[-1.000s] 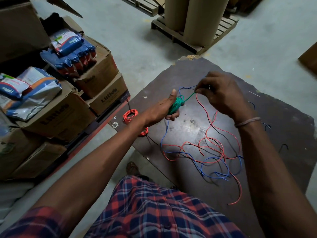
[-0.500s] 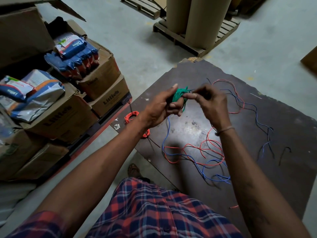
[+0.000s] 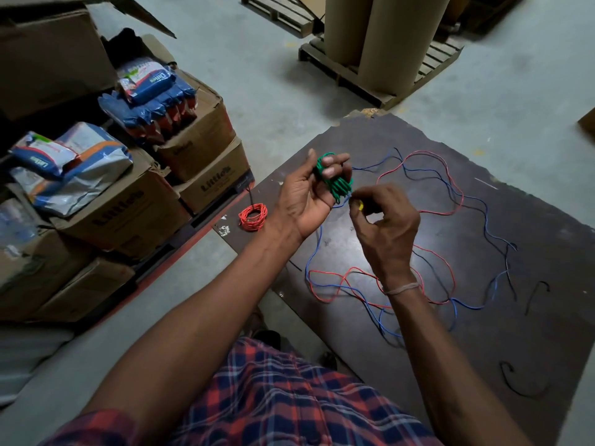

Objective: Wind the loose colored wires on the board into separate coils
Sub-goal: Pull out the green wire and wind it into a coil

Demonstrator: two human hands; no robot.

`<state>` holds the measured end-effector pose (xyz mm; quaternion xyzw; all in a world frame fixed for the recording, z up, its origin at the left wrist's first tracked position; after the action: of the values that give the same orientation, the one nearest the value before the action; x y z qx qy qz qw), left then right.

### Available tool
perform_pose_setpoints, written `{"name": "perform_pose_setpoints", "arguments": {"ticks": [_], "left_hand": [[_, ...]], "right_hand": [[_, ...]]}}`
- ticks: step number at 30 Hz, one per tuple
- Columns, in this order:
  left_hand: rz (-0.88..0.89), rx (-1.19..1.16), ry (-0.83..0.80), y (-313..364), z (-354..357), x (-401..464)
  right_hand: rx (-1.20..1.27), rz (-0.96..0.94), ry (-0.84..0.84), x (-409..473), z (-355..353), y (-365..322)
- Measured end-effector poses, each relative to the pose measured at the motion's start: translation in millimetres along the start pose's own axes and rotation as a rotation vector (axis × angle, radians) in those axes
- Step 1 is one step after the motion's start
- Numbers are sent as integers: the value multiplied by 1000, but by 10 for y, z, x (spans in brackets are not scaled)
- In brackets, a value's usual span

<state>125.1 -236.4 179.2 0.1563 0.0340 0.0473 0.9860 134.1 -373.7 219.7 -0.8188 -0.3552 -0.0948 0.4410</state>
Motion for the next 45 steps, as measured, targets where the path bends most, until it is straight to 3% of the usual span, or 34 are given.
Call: {"name": "perform_pose_setpoints", "arguments": {"ticks": [10,21,29,36,45], "left_hand": [[36,-28,23,63,96,-199],[-31,159,23,390,-65,-434],[16,119,55,811,-331,-471],[-195,159,-51,689,-451,-500],[-439,315,-154,140,-214,-406]], "right_hand": [[125,-15,-19,-26,-30,-201],[403,309,11,-23,390,-266],[460,300,-44,-72,793,-569],[480,424,-84,-96,718,-398],[481,454,-394,-39,402,-65]]}}
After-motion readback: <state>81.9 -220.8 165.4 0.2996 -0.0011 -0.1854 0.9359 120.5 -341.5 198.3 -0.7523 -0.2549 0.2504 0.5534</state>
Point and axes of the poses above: each hand's wrist, its own x-axis towards the middle knuckle, its own z-axis out of the palm, y = z × x, the point moved 8 cm from there along x, towards the middle knuckle, and after that the axes turned 12 degrees about -y, right-handed, at the moved point
